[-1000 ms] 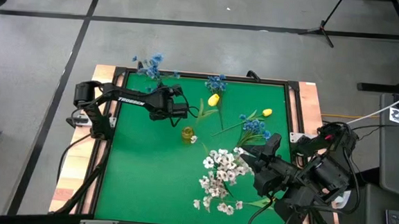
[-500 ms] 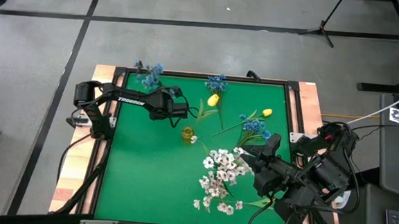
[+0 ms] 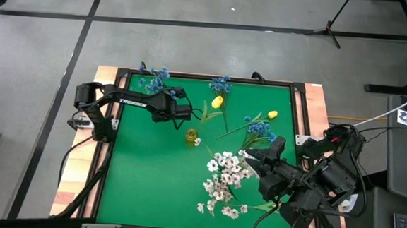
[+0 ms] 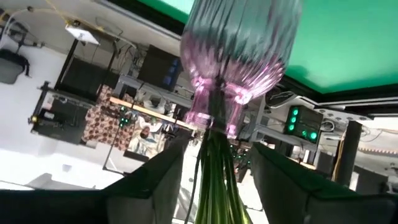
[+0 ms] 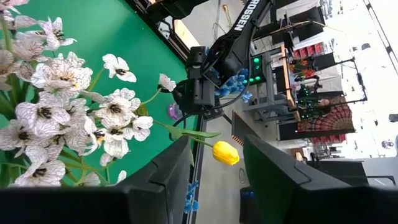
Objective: Sort flowers into vase by color
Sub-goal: Put the bottom blue flowers into the purple vase
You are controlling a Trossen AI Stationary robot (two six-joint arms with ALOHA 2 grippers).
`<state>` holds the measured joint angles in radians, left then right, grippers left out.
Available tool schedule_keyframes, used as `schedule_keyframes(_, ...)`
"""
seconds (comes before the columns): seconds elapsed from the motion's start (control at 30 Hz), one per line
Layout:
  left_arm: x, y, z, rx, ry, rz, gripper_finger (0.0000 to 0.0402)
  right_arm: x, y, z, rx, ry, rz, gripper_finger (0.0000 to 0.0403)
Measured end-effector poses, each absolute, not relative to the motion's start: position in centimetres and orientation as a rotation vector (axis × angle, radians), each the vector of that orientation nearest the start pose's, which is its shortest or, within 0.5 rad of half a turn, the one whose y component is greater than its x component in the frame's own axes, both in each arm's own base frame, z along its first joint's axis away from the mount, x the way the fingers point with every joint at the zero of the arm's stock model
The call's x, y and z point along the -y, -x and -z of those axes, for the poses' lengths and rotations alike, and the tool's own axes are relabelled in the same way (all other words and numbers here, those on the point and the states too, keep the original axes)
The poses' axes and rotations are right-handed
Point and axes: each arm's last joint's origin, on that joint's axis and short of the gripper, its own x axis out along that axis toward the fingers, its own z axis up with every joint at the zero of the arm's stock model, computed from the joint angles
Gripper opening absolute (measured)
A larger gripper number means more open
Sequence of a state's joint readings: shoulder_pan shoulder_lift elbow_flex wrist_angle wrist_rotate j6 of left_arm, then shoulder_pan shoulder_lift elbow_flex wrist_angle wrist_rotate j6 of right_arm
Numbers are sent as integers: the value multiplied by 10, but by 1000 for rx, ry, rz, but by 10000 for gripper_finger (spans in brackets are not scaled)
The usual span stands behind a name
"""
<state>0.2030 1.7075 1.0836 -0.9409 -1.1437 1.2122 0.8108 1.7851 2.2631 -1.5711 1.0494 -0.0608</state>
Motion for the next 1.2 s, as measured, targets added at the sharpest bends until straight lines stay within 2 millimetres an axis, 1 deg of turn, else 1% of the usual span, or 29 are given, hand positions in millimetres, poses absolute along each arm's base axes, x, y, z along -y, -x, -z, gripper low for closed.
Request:
schedule_keyframes(0.1, -82, -279, -193, -2054, -1557, -65, 201, -203, -228, -454, -668, 934, 187, 152)
schedule_keyframes(0.2, -78, -280, -199, -2025, -1550, -94, 211, -203, -227, -454, -673, 929, 174, 152)
schedule_keyframes(0.43, -69, -282, -220, -1942, -1554, -153, 212, -204, -227, -453, -682, 921, 153, 152)
schedule_keyframes(0.6, -67, -283, -231, -1881, -1510, -218, 213, -204, -227, -453, -693, 911, 128, 152)
schedule_keyframes(0.97, -68, -278, -231, -1904, -1487, -171, 209, -205, -227, -452, -707, 891, 96, 152)
schedule_keyframes(1.07, -71, -278, -230, -1905, -1457, -198, 193, -205, -227, -452, -707, 891, 96, 152)
schedule_keyframes(1.13, -74, -277, -231, -1907, -1441, -221, 169, -205, -227, -452, -707, 891, 97, 152)
schedule_keyframes(1.2, -75, -277, -231, -1911, -1439, -235, 137, -205, -227, -452, -707, 891, 97, 152)
